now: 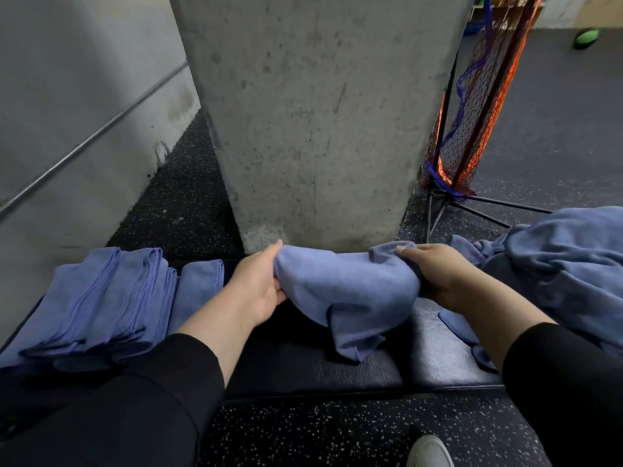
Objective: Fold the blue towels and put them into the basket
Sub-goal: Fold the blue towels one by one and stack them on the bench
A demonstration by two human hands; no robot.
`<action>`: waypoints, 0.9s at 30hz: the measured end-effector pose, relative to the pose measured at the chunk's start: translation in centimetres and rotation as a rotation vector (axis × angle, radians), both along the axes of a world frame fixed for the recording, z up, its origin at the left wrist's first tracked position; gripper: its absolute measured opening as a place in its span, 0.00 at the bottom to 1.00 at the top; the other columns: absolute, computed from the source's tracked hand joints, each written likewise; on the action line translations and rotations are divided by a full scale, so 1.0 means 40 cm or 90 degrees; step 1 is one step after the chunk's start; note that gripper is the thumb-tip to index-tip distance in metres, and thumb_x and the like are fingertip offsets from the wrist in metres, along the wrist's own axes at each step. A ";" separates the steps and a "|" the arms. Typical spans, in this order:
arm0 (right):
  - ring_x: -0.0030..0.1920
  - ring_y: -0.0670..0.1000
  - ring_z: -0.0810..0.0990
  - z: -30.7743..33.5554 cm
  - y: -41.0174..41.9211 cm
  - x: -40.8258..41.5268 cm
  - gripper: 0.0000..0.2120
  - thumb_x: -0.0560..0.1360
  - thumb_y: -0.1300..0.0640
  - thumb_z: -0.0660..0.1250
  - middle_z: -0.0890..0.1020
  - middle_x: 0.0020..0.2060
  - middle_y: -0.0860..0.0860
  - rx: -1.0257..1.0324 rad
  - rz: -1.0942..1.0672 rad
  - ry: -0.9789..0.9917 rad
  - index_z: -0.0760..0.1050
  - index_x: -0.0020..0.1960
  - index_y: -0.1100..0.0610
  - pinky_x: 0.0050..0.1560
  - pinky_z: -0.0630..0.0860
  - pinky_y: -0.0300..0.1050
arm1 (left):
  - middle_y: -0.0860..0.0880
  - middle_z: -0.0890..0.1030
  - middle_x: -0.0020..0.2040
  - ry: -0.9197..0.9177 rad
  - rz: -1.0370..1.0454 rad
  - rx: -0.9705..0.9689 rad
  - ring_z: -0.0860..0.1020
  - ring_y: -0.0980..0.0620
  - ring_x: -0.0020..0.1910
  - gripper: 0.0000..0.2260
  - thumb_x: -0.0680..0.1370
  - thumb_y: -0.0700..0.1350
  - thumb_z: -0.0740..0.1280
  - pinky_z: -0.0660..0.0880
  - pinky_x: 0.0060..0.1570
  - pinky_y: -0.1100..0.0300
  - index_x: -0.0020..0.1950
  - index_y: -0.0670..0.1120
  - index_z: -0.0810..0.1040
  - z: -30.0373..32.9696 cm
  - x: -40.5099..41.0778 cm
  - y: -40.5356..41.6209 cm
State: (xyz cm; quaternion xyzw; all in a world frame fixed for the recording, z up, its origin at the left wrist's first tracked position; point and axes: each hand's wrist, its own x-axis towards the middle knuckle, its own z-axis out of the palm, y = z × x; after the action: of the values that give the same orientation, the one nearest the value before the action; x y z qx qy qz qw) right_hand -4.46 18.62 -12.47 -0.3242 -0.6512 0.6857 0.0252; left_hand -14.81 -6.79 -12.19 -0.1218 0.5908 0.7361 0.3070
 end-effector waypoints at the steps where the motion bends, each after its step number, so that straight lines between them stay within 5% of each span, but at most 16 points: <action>1: 0.50 0.59 0.83 0.003 0.006 -0.001 0.13 0.81 0.55 0.65 0.84 0.55 0.63 -0.041 -0.001 0.034 0.81 0.58 0.63 0.47 0.80 0.51 | 0.44 0.86 0.55 -0.012 -0.033 0.009 0.84 0.46 0.53 0.14 0.83 0.51 0.64 0.80 0.47 0.52 0.62 0.44 0.80 0.000 0.001 -0.003; 3: 0.53 0.60 0.81 0.008 0.001 0.006 0.18 0.80 0.51 0.67 0.83 0.57 0.64 -0.100 0.050 0.057 0.80 0.61 0.65 0.53 0.78 0.53 | 0.41 0.85 0.57 0.006 -0.136 -0.049 0.83 0.42 0.57 0.14 0.83 0.48 0.64 0.81 0.52 0.48 0.65 0.42 0.78 -0.007 0.020 -0.007; 6: 0.51 0.62 0.76 -0.008 -0.007 0.019 0.21 0.72 0.52 0.76 0.80 0.52 0.67 -0.052 0.167 -0.034 0.79 0.57 0.67 0.60 0.74 0.60 | 0.42 0.85 0.54 0.042 -0.101 -0.074 0.85 0.44 0.49 0.11 0.85 0.45 0.61 0.82 0.42 0.52 0.63 0.44 0.78 -0.019 0.035 0.006; 10: 0.46 0.56 0.82 0.002 -0.013 0.006 0.09 0.80 0.59 0.67 0.85 0.50 0.61 0.017 0.039 0.015 0.82 0.54 0.64 0.51 0.80 0.53 | 0.42 0.85 0.52 0.085 0.130 -0.050 0.84 0.46 0.47 0.10 0.83 0.49 0.65 0.81 0.51 0.52 0.55 0.44 0.81 -0.024 -0.009 0.000; 12: 0.44 0.55 0.84 0.006 0.001 0.003 0.09 0.80 0.59 0.67 0.86 0.48 0.61 0.004 -0.037 0.047 0.83 0.52 0.63 0.47 0.81 0.49 | 0.41 0.86 0.54 0.041 0.078 -0.008 0.84 0.43 0.53 0.13 0.82 0.49 0.67 0.80 0.57 0.48 0.59 0.41 0.82 -0.015 -0.010 -0.013; 15: 0.51 0.58 0.85 0.005 -0.001 0.019 0.12 0.79 0.56 0.69 0.85 0.49 0.62 -0.080 0.037 0.018 0.82 0.55 0.65 0.57 0.80 0.52 | 0.41 0.85 0.54 0.023 -0.083 -0.060 0.84 0.42 0.55 0.11 0.83 0.44 0.64 0.79 0.56 0.48 0.62 0.41 0.81 -0.020 0.025 -0.016; 18: 0.41 0.56 0.84 -0.011 -0.011 0.028 0.07 0.79 0.60 0.69 0.85 0.42 0.61 -0.038 0.128 -0.036 0.81 0.48 0.64 0.46 0.81 0.50 | 0.42 0.86 0.50 0.056 -0.022 -0.097 0.85 0.43 0.50 0.09 0.84 0.44 0.62 0.80 0.52 0.51 0.57 0.44 0.81 -0.033 0.033 -0.010; 21: 0.41 0.55 0.82 -0.031 -0.003 0.017 0.07 0.80 0.59 0.67 0.85 0.43 0.58 0.087 0.054 -0.041 0.82 0.48 0.61 0.45 0.78 0.49 | 0.42 0.86 0.50 0.058 0.054 -0.133 0.84 0.44 0.50 0.07 0.83 0.45 0.64 0.79 0.56 0.49 0.52 0.45 0.81 -0.040 0.012 -0.018; 27: 0.41 0.53 0.78 -0.041 0.008 0.027 0.08 0.79 0.58 0.67 0.83 0.40 0.60 0.155 0.068 -0.099 0.80 0.44 0.61 0.40 0.75 0.47 | 0.43 0.86 0.50 0.076 -0.047 -0.218 0.84 0.44 0.50 0.09 0.84 0.42 0.62 0.79 0.52 0.52 0.56 0.44 0.81 -0.051 0.028 -0.039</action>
State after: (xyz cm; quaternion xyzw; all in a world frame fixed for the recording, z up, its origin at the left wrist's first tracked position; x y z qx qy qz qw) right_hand -3.40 18.92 -14.13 -0.3356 -0.7457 0.5752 -0.0228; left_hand -13.70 -8.36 -14.22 -0.1068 0.7287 0.6190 0.2729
